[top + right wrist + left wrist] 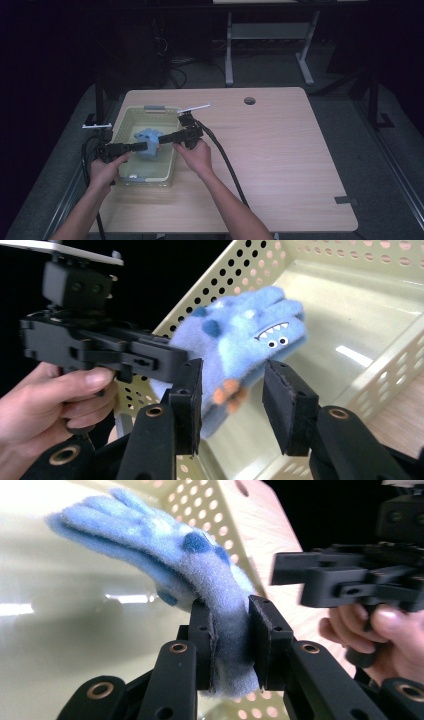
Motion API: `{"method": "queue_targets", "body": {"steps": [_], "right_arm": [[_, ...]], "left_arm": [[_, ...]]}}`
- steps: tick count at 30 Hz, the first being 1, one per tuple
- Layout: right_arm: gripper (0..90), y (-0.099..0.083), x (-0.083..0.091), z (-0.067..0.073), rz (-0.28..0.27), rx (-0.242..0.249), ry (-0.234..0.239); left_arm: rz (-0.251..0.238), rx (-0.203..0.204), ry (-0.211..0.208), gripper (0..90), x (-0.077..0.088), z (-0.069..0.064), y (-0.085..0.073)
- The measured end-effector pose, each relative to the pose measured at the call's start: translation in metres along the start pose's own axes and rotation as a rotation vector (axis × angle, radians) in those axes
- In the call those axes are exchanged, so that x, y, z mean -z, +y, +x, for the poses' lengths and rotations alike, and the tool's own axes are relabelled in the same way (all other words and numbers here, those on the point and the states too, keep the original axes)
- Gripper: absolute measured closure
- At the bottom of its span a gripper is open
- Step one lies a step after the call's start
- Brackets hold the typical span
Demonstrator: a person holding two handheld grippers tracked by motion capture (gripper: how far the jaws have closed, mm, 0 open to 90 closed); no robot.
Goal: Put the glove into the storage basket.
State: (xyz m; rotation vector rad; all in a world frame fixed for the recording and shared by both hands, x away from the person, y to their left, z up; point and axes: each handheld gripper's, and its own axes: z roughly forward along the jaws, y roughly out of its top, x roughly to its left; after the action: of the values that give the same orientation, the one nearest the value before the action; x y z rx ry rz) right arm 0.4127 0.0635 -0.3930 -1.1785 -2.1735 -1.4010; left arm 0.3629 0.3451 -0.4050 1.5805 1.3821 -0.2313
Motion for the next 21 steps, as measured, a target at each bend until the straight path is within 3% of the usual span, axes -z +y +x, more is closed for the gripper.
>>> {"method": "queue_targets", "body": {"steps": [1,10,12,15,18,21], "right_arm": [[59.2,-0.001,0.002,0.000,-0.004,-0.004,0.003],[58.3,-0.003,0.009,-0.002,-0.008,-0.015,0.008],[58.0,-0.004,0.010,-0.001,-0.007,-0.011,0.010],[57.2,-0.004,0.011,0.000,-0.002,-0.007,0.006],[57.1,-0.005,0.012,0.001,0.003,0.003,0.012],[56.8,-0.006,0.014,0.002,0.003,0.006,0.011]], "left_arm": [[0.022,0.004,0.032,73.3,-0.002,0.001,0.001],[0.122,-0.033,0.143,73.0,-0.014,0.002,0.007],[0.150,-0.026,0.168,72.7,-0.018,0.001,0.008],[0.212,-0.052,0.216,72.2,-0.023,-0.001,0.009],[0.255,-0.040,0.251,71.7,-0.030,-0.004,0.010],[0.311,-0.054,0.282,71.2,-0.035,-0.002,0.011]]}}
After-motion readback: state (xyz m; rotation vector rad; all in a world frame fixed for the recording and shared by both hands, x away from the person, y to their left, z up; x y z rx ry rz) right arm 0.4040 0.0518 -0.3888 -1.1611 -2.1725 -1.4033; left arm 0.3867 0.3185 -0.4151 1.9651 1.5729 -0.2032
